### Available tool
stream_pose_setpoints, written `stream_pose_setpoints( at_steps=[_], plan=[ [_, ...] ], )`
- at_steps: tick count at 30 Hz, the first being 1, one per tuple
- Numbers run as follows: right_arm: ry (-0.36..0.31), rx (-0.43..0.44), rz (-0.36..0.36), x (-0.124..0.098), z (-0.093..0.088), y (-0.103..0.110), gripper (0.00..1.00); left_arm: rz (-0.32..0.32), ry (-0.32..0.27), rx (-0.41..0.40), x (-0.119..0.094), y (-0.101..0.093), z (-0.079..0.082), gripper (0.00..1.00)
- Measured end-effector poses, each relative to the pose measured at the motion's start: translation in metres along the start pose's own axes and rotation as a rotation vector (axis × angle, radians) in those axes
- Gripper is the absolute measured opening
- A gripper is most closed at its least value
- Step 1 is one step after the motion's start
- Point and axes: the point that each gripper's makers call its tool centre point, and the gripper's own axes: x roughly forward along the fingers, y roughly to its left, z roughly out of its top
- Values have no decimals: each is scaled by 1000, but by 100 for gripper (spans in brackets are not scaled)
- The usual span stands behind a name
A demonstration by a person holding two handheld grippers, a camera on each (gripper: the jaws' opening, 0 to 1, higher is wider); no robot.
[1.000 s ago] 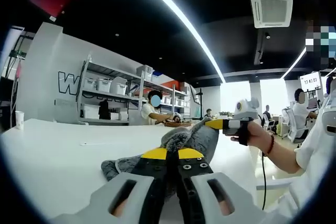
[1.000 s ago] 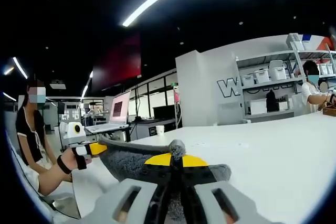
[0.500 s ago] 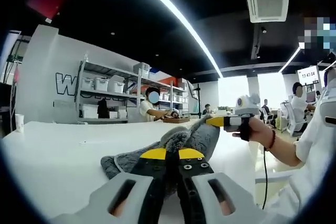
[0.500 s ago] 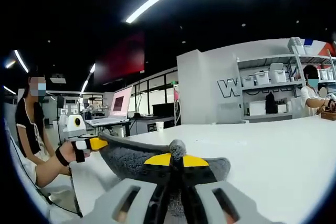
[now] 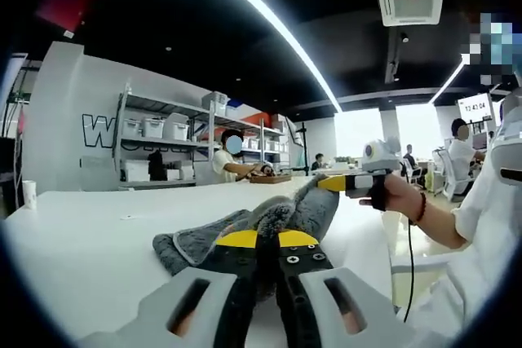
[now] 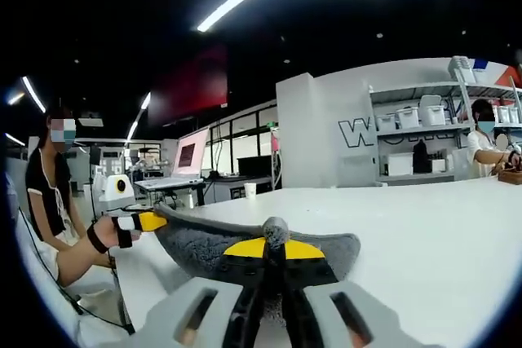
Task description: Open the folded towel by lifting each exposed corner and separating the folded layers until the towel lies flat within the target outline without major curled edges
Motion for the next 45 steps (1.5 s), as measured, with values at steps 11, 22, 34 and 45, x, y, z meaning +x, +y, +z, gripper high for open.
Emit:
stream_pose_setpoints(
  at_steps=[11, 22, 34, 45],
  plan=[
    [10, -43, 25, -6, -7, 7, 0, -3, 28, -5, -8, -7, -9, 6],
    [33, -80, 49, -16, -17, 12, 0, -14, 31, -34, -14, -15, -18, 7],
    [46, -65, 110, -25, -27, 22, 1, -37, 40, -48, -19, -24, -21, 9],
    [53, -58, 183, -32, -31, 35, 6, -57, 62, -43, -28, -35, -24, 13]
  ],
)
